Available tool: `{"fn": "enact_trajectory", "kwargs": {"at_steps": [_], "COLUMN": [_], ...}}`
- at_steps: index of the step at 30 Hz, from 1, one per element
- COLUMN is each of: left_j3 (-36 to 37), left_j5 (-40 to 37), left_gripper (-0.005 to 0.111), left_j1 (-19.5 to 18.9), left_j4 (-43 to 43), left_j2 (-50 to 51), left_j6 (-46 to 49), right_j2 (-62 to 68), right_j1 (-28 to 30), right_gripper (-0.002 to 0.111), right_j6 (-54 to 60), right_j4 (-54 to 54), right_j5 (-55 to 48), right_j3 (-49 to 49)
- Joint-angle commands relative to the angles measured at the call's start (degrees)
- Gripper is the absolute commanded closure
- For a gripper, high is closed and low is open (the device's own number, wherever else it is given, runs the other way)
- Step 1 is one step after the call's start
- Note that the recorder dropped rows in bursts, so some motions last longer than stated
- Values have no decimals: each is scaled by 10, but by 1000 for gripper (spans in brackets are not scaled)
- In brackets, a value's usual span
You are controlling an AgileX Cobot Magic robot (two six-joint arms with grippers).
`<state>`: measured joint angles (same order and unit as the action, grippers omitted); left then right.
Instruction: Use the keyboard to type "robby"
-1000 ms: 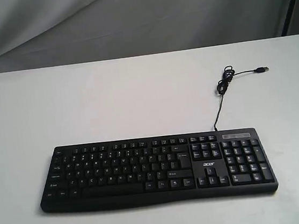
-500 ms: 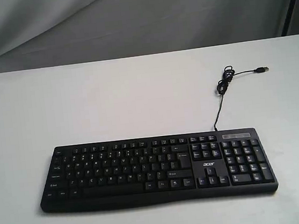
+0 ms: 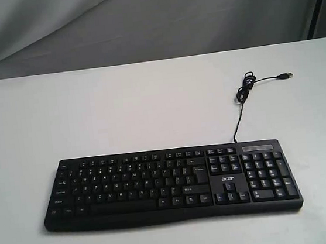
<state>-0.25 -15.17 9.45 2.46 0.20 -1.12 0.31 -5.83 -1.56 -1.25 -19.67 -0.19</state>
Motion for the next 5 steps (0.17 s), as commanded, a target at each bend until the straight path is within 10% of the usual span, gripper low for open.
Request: {"fn": "enact_trajectory", "kwargs": {"at_steps": [1,5], "left_j3": [2,2], "left_j5": [3,3], "left_gripper": [107,107], "left_j1": [4,4], "left_j4": [3,3], "left_j2": [-2,-2], "left_j6": [-2,-2], "right_j2": [-3,-3], "right_j1": [-2,-2], "right_gripper": [108,108], "right_j6": [-1,-1], "right_j4": [7,7], "right_j5": [1,1], "right_j3": [2,2]}}
